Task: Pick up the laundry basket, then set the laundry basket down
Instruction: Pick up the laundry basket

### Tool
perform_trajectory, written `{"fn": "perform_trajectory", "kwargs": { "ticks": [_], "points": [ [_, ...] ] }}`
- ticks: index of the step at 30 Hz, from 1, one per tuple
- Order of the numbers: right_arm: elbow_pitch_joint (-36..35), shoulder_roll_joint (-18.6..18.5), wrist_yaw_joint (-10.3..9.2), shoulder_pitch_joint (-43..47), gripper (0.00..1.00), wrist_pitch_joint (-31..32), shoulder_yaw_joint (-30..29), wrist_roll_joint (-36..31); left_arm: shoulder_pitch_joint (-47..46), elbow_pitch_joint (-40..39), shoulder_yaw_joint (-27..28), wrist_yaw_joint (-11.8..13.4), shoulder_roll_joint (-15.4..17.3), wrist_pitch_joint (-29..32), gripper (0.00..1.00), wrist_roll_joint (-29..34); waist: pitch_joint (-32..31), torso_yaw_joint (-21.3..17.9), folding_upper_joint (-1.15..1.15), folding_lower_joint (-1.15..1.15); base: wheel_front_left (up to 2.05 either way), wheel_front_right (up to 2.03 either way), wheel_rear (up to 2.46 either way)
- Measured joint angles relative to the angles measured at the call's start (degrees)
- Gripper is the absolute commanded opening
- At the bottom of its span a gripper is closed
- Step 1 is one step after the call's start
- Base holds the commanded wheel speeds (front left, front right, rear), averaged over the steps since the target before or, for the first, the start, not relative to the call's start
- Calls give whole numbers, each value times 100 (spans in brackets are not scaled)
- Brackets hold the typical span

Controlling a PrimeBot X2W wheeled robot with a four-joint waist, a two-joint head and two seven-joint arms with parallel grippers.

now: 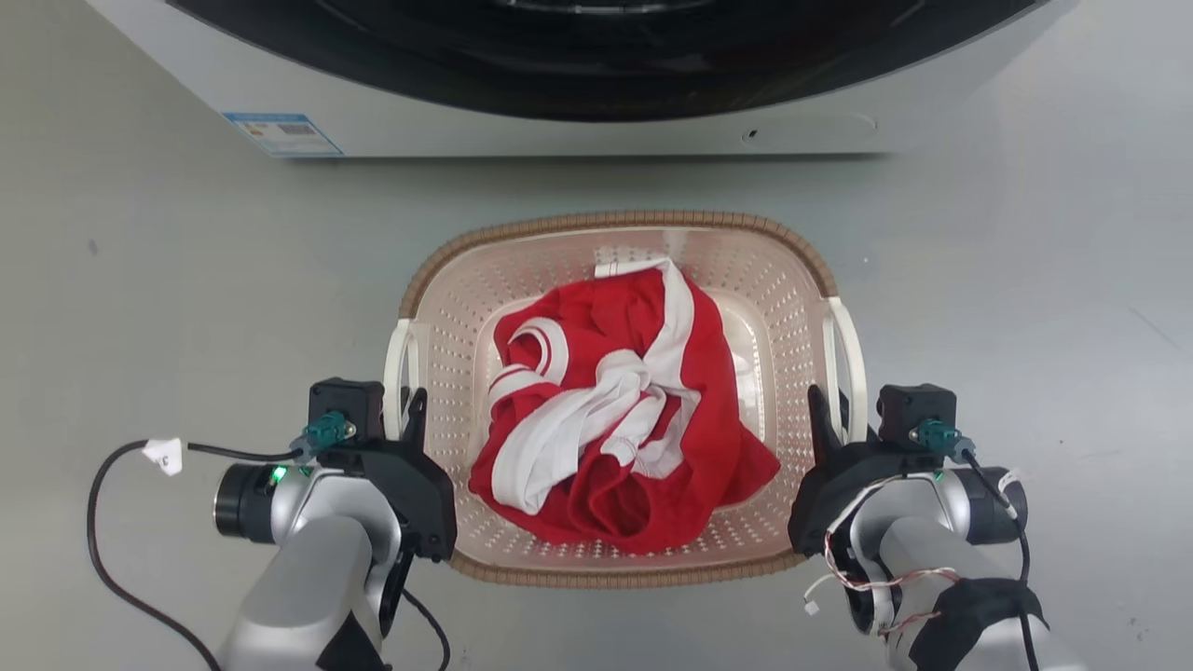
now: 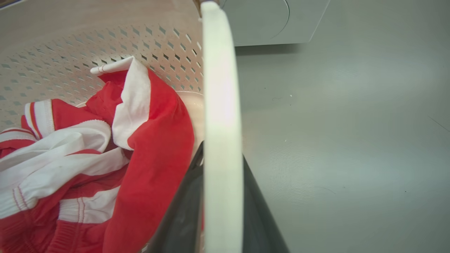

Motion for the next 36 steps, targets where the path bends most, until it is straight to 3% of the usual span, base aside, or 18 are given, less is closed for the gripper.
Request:
{"fn": "perform_trajectory", "kwargs": {
  "ticks": [36],
  "points": [
    [41, 47, -2, 2061, 0, 1040, 1335, 1329, 2283, 226, -810, 91, 26, 694, 0, -724, -2691, -237, -1, 0, 0, 0, 0]
  ]
}}
